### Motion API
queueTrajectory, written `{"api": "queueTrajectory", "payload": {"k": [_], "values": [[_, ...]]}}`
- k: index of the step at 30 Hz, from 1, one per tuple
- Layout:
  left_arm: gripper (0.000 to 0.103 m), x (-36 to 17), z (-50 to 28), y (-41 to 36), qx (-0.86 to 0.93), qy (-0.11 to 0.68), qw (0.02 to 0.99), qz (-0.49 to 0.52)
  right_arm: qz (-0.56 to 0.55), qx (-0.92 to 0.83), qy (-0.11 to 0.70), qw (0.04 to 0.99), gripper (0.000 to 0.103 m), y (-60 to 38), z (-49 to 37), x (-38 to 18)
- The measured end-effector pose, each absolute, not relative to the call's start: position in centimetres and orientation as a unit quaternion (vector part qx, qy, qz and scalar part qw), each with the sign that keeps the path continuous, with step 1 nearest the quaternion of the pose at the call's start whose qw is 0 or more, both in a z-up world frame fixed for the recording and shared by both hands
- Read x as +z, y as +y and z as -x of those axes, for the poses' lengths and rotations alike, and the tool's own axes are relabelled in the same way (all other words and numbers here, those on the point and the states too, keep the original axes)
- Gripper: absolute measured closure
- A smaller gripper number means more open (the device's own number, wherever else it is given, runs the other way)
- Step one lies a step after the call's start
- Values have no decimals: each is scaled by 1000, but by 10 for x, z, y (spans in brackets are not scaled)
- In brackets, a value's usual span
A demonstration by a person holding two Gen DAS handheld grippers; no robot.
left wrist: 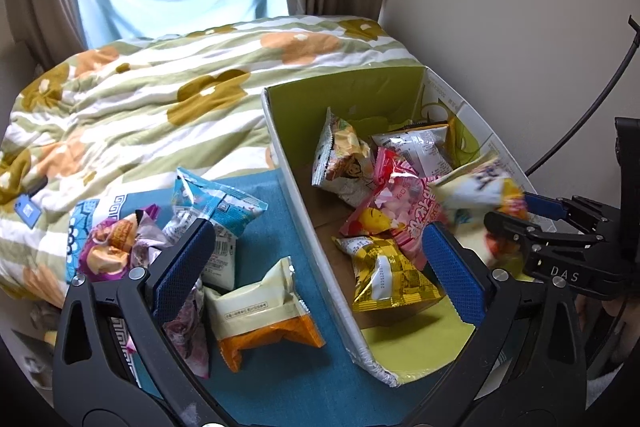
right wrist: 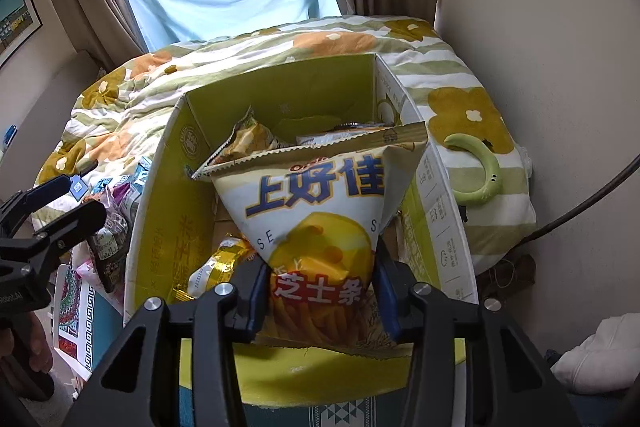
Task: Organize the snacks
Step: 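Carry both bags over the cardboard box and open both tools to drop them, then withdraw both tools from the box back toward the snack pile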
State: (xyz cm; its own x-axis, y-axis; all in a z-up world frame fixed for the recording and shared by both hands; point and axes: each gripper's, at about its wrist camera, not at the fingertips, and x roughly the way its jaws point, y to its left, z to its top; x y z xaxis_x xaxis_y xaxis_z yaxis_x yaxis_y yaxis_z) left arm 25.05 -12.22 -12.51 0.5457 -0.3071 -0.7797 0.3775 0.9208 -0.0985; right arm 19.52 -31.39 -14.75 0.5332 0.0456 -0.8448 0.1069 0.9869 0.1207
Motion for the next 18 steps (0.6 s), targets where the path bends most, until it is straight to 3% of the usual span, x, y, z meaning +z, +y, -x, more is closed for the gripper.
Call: {"api": "queueTrajectory", "payload": {"k": [1, 2, 4, 18], "values": [[1, -126, -248, -122, -195, 435, 878, -39, -80, -17, 486, 870, 51, -315, -194, -151], [1, -126, -246, -123, -193, 436, 878, -39, -81, -16, 487, 869, 29, -315, -193, -154], [1, -127, -241, -123, -190, 437, 878, -40, -81, -16, 475, 876, 0, -316, -188, -156], [1, -96, -185, -124, -162, 406, 898, -51, -62, -2, 432, 899, 0, -314, -144, -134]]}}
